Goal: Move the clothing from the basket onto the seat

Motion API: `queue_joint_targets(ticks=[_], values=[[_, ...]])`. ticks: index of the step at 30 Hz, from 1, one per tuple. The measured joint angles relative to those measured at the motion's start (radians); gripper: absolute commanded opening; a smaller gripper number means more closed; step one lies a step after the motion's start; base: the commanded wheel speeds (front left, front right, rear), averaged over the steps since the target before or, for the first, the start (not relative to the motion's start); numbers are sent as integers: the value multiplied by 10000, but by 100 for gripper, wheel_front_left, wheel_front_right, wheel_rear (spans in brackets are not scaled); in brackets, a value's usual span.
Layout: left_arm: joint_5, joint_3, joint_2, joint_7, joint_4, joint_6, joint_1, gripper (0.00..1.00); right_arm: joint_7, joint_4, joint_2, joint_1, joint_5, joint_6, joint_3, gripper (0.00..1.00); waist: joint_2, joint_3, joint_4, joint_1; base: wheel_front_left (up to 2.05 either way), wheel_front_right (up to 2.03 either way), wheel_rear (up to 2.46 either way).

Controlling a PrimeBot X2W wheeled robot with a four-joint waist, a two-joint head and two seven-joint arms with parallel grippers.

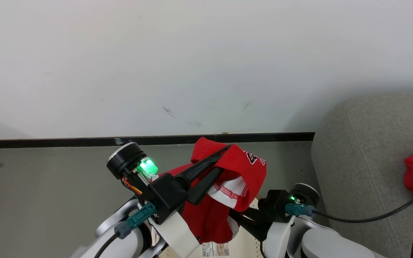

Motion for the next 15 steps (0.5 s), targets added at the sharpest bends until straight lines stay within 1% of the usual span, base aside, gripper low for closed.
queue_joint_targets(ticks=[2, 8, 10, 15], values=[[-44, 48, 0, 54, -6, 6, 92, 0, 0, 10, -35, 0, 109, 0, 119, 0, 0, 18, 50, 0, 0, 0, 0], [-295, 485, 109, 128, 88, 305, 477, 0, 0, 25, -460, 0, 314, 0, 79, 0, 0, 98, 50, 1, 0, 0, 0], [-378, 633, 157, 127, 190, 414, 630, 0, 0, -19, -608, 7, 337, 0, -155, 0, 0, 111, -1, 0, 0, 0, 0], [-602, 930, 196, 36, 456, 648, 1036, 0, 0, -330, -991, 25, 424, 0, -1135, 0, 0, 131, -183, 0, 0, 0, 0]])
